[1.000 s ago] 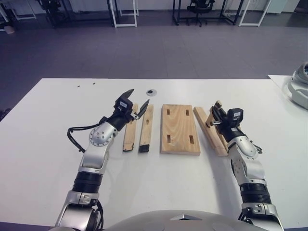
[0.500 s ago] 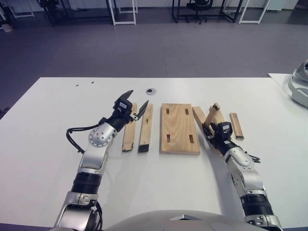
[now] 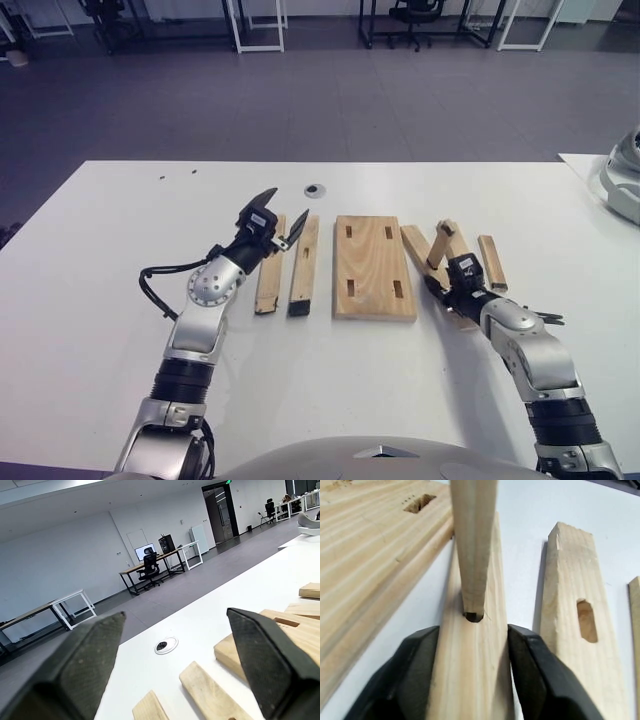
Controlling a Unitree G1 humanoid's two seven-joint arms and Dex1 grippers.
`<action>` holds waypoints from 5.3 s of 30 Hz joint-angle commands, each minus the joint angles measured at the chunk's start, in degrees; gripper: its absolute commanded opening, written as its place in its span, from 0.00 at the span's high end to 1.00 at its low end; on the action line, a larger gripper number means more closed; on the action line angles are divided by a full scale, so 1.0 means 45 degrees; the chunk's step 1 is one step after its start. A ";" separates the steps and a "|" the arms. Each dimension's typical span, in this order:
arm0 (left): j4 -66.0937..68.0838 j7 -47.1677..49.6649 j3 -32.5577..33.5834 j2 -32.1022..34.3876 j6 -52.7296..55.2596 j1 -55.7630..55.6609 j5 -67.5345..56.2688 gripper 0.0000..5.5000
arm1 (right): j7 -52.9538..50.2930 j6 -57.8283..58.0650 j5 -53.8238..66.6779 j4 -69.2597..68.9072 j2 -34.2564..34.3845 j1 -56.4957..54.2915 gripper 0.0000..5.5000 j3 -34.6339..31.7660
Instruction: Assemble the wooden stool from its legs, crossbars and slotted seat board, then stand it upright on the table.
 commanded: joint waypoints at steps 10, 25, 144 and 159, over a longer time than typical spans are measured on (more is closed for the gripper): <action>-0.0740 0.0477 0.0865 -0.1650 0.2956 -0.1157 -0.3076 0.29 | 0.0149 -0.0896 0.1075 -0.1394 0.0645 -0.1884 0.62 -0.1221; -0.2218 0.2920 0.3808 -0.3467 1.0521 -0.3560 -1.3689 0.30 | 0.3328 -0.6227 0.0497 -0.2225 0.0434 -0.3380 0.62 0.1506; -0.1421 0.1544 -0.1548 0.3139 0.7200 0.0836 -0.3164 0.02 | 0.1242 -0.9114 -0.4127 0.5646 -0.1089 -0.2400 0.42 0.1214; -0.0568 0.0553 -0.1916 0.1570 0.8983 0.0946 -0.2730 0.29 | 0.1200 -0.9098 -0.4128 0.5830 -0.0962 -0.2506 0.42 0.1397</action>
